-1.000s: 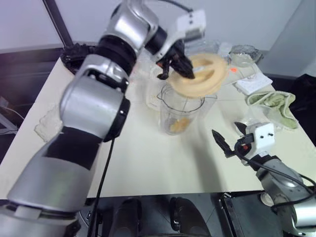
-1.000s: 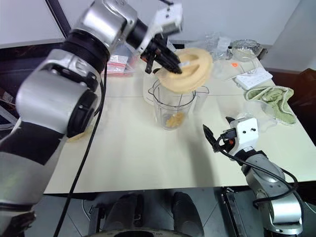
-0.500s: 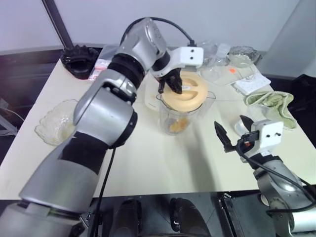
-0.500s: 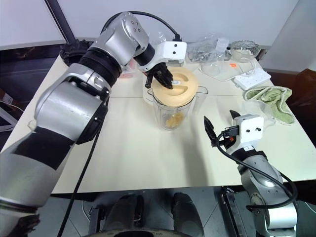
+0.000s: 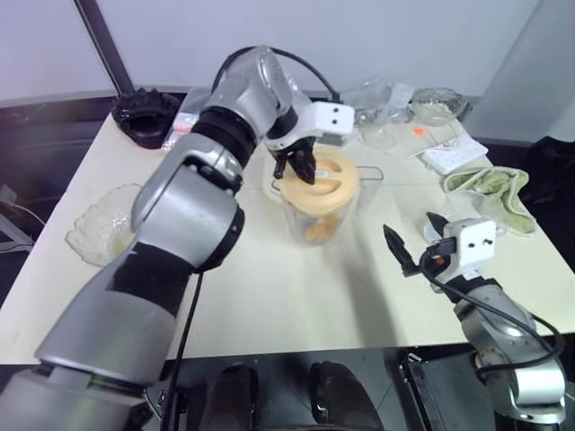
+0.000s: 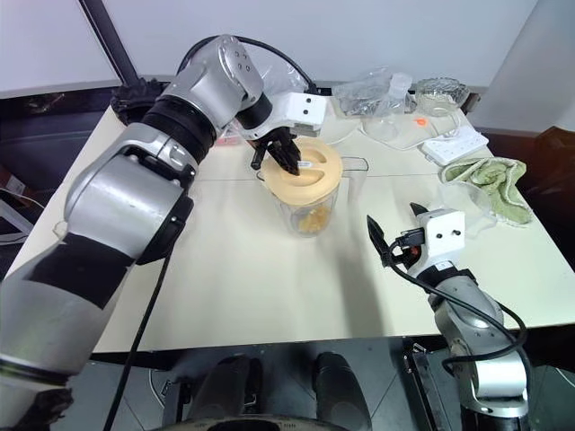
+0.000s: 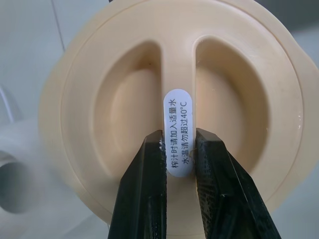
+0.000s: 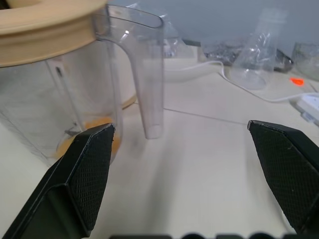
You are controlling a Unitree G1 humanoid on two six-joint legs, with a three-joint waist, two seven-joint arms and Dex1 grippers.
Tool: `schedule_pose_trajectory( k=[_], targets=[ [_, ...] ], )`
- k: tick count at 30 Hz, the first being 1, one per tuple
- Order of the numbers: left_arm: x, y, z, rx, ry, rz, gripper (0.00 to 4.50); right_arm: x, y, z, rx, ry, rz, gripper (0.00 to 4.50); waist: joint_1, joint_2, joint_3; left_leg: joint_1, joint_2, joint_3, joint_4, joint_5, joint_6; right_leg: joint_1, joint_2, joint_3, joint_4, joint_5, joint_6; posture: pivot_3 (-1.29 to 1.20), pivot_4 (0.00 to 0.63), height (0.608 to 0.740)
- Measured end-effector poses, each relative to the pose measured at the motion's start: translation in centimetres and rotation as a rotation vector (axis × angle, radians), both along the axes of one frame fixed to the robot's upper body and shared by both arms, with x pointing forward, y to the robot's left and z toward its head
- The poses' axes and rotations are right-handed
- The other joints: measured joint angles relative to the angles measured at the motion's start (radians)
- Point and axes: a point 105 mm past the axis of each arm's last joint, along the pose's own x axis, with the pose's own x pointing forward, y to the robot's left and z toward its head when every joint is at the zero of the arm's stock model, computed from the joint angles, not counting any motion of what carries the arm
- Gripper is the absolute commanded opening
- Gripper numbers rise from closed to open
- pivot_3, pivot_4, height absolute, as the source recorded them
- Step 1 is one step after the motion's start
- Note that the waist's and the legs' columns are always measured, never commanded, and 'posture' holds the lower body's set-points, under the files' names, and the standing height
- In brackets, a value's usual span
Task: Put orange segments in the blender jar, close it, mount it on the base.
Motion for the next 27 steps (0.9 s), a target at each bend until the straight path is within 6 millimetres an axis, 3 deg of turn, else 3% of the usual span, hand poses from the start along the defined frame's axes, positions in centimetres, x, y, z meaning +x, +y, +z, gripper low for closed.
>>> schedule_pose_trajectory(
  k=[2,11,20,23,26,27],
  targets=[
    [0.3,-0.3,-0.1,-0.013,-0.021,0.019,0.24,1.3,0.6,-0.5,0.003,-0.006,0.019,4.5,-0.003,0.0,-0.001,0.002,0.0,0.0,0.0,0.0,0.0,0.001,0.0,0.0,-0.001,-0.001,0.001,0.0,0.15,0.74],
    [0.4,-1.0,-0.2,-0.019,-0.058,0.011,0.24,6.6,-0.2,-2.3,-0.013,0.007,0.045,4.5,-0.003,0.004,-0.003,0.002,-0.001,0.0,0.0,0.0,0.0,0.002,-0.001,0.0,-0.001,0.0,0.0,0.0,0.15,0.74],
    [0.6,-0.6,0.1,-0.012,-0.096,-0.029,0.24,10.2,1.6,-2.4,0.025,0.001,0.123,4.5,-0.005,0.005,-0.004,0.002,-0.001,0.0,0.0,0.0,0.0,0.002,0.001,0.001,0.0,0.001,-0.002,0.0,0.15,0.74],
    [0.6,-0.3,0.1,0.002,-0.093,-0.032,0.24,10.7,2.2,-2.6,0.051,0.004,0.144,3.65,-0.009,0.005,-0.004,0.003,-0.001,-0.001,0.0,0.0,0.0,0.002,0.003,0.002,0.0,0.001,-0.001,0.0,0.15,0.74],
    [0.1,0.0,-0.2,0.03,-0.05,-0.065,0.24,10.9,3.4,-2.6,0.07,0.002,0.184,2.02,-0.01,0.006,-0.005,0.003,0.0,-0.002,0.0,0.0,0.0,0.002,0.006,0.002,0.001,0.001,-0.002,0.0,0.15,0.74],
    [-0.1,0.2,-0.4,0.042,-0.028,-0.072,0.24,10.9,3.6,-2.5,0.072,-0.003,0.187,1.67,-0.01,0.006,-0.005,0.003,0.0,-0.002,-0.001,0.0,0.0,0.002,0.007,0.002,0.001,0.002,-0.002,0.0,0.15,0.74]
  ],
)
